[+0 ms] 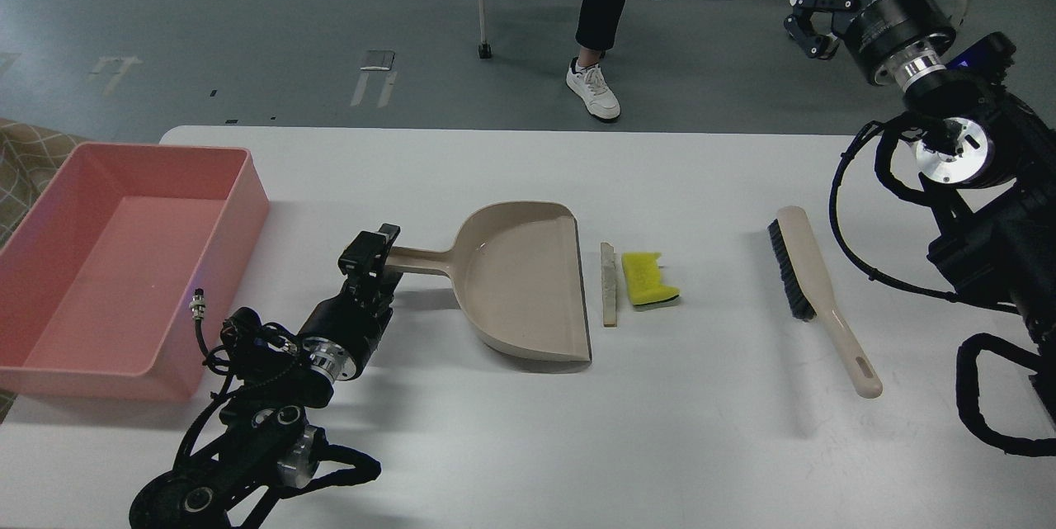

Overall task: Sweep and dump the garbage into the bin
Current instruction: 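Close the left gripper on the dustpan handle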

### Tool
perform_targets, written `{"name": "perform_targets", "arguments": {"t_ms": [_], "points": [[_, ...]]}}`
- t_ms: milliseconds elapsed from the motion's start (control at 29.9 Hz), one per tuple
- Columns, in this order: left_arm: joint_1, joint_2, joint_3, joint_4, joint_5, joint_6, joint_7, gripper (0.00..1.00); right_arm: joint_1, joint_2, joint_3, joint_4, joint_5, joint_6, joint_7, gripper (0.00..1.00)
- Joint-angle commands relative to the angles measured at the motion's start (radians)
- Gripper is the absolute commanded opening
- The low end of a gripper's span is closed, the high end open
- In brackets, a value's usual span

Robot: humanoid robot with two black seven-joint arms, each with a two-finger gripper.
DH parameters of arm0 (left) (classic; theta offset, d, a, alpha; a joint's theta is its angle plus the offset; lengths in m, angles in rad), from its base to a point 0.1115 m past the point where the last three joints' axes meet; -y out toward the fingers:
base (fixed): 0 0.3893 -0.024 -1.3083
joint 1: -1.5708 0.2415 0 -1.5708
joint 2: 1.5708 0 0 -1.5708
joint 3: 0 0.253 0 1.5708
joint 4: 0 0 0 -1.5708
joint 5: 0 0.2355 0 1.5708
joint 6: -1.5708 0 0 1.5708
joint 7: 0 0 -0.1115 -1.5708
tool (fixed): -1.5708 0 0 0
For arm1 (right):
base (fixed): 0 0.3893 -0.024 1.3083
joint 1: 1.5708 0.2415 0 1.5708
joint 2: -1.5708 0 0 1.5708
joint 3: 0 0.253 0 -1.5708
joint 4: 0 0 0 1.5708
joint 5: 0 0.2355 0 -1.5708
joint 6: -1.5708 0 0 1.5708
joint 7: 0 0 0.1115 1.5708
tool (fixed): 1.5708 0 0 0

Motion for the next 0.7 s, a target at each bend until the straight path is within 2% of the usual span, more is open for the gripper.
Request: {"name": "perform_targets", "arguments": {"t_ms": [0,267,334,401,669], "points": [[-0.011,-0.008,-0.002,0.006,-0.004,0.003,0.0,0.73,0.0,0.0,-0.001,0.0,0.0,0.0,0.0,1.0],[-0.022,-0.031,-0.001,0.023,-0.001,0.004,-0.002,0.72,-0.001,-0.001,-0.001,0.0,0.0,0.0,0.0,1.0],[-0.031,-0.037,0.003,0.033,-0.001,0.018,-0.005,0.65,-0.001,-0.001,-0.001,0.0,0.0,0.0,0.0,1.0],[-0.039,-0.04,0.003,0.043,-0.001,0.026,-0.006,0.63,-0.001,-0.004,-0.001,0.0,0.0,0.0,0.0,1.0],[-0.039,-0.039,0.003,0.044,-0.001,0.026,-0.002,0.63,-0.001,-0.004,-0.001,0.0,0.0,0.0,0.0,1.0]]}}
